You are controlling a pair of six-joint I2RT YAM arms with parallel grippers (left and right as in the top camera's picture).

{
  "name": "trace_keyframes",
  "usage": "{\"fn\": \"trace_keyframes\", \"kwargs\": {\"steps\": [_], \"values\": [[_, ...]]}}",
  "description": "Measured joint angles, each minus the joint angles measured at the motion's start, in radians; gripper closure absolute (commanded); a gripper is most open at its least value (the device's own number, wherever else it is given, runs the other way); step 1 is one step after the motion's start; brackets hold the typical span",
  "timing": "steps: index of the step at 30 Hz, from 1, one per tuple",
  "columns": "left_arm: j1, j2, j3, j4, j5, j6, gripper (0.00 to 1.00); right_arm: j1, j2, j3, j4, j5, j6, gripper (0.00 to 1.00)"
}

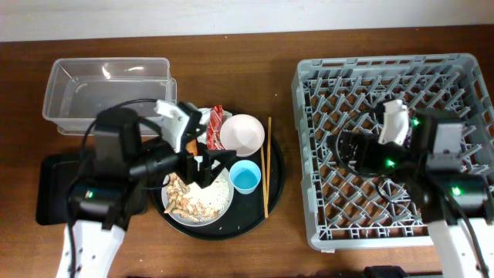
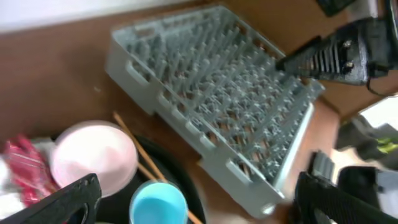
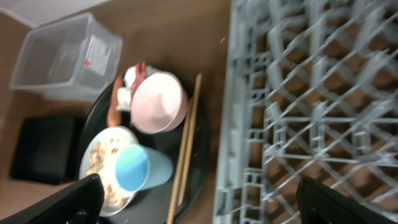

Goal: Sort waste into correct bins and load items into the dishwasher rack
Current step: 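Reach the left gripper to the light-blue cup and grasp it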

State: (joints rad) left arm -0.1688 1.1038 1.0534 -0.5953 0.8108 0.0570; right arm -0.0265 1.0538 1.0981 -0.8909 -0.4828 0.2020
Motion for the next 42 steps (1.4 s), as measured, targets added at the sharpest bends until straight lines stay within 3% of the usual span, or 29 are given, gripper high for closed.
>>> {"fn": "trace_keyframes", "kwargs": {"steps": [2,3,4,10,12,17,22,25,33,34,36,37,42], "values": [[-0.026,0.043,0.006,-0.06,-0.013,-0.004,0.11,0.0,0.036,0.0,0.0,-0.048,0.0,0.02],[-0.043,0.06,0.007,-0.085,-0.033,-0.008,0.21,0.0,0.053,0.0,0.0,-0.064,0.0,0.02],[-0.069,0.082,0.009,-0.119,-0.074,-0.008,0.23,0.0,0.065,0.0,0.0,-0.073,0.0,0.02],[-0.285,0.243,0.009,-0.18,-0.398,-0.039,0.28,0.0,0.094,0.0,-0.003,-0.112,0.001,0.02],[-0.347,0.306,0.01,-0.18,-0.497,-0.048,0.35,0.0,0.094,0.0,-0.007,-0.114,0.0,0.02],[-0.403,0.461,0.01,-0.165,-0.659,-0.064,0.44,0.0,0.094,0.0,-0.033,-0.119,0.0,0.02],[-0.403,0.486,0.01,-0.143,-0.721,-0.082,0.46,0.0,0.094,0.0,-0.037,-0.121,0.0,0.02],[-0.403,0.486,0.01,-0.136,-0.734,-0.087,0.61,0.0,0.094,0.0,-0.036,-0.121,0.0,0.02],[-0.403,0.488,0.01,-0.097,-0.764,-0.089,0.66,0.0,0.094,0.0,-0.036,-0.121,0.0,0.02],[-0.403,0.494,0.01,-0.096,-0.772,-0.089,0.69,0.0,0.094,0.0,-0.037,-0.121,0.001,0.02],[-0.403,0.514,0.01,-0.096,-0.786,-0.09,0.89,0.0,0.094,0.0,-0.037,-0.121,0.0,0.02],[-0.403,0.525,0.01,-0.096,-0.787,-0.093,0.93,0.0,0.094,0.0,-0.037,-0.121,0.0,0.02],[-0.404,0.544,0.017,-0.109,-0.793,-0.1,1.0,0.0,0.094,0.0,-0.037,-0.121,0.0,0.02]]}}
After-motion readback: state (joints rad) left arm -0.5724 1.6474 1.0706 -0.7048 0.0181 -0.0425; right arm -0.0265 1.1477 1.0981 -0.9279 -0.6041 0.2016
